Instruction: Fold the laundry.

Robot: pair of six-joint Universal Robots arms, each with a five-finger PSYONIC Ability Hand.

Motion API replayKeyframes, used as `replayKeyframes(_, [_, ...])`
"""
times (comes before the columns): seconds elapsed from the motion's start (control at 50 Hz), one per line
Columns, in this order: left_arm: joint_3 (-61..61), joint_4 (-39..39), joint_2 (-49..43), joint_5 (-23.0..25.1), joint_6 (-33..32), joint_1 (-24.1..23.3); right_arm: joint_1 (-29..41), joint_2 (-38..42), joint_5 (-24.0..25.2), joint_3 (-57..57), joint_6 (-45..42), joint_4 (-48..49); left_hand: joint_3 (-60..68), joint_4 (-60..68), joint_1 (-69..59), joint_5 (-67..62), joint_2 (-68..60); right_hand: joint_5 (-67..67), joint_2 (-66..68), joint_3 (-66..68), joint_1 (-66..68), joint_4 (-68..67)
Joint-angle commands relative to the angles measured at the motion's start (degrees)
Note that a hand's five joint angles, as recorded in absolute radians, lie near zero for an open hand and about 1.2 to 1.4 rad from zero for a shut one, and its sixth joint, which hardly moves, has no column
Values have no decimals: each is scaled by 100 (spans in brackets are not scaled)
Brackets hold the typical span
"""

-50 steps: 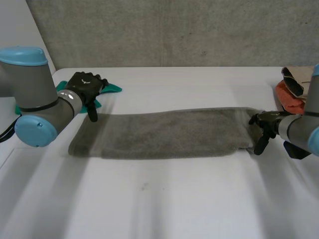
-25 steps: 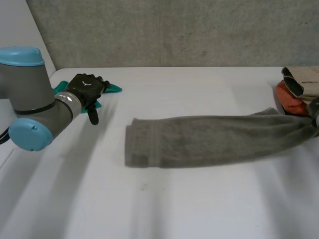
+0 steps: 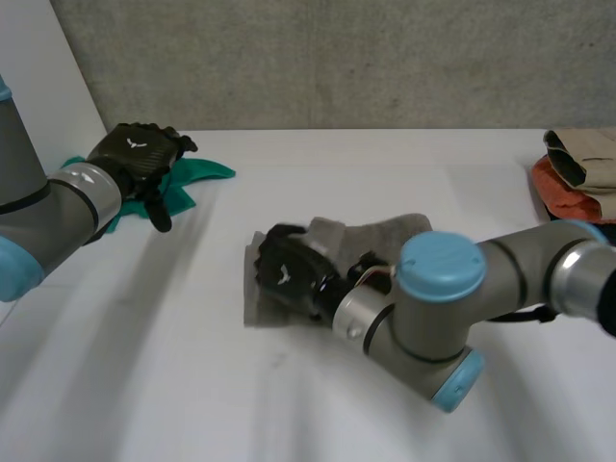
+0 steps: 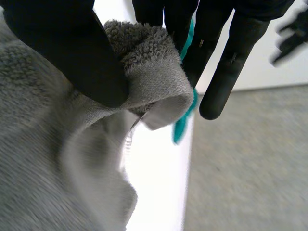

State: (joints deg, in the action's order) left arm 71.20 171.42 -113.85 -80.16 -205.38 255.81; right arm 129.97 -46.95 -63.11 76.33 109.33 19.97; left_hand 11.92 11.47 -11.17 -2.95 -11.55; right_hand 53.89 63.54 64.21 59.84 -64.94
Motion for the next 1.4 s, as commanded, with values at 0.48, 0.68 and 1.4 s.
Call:
replayKeyframes(0.48, [-1802,-293,-1665,-404,560,-2456,-1694,-1537,-2319,506,5723,-2586,-192,-147,117,295,155,-5389,-5354,-5421,-4984,5494])
replayKeyframes(0.68, [-3725,-1135,-3431,-1510,482,-2817,-1668,-1133,-2688,918,4730,-2025,-192,-147,117,295,155,-4550,-4515,-4582,-4144,4654])
replayKeyframes(1.4, [-1497,-1075,-1572,-3455,181,-2220,-1579,-1035,-2979,1358,3946,-766,-192,-147,117,295,155,-4024,-3989,-4056,-3619,4129])
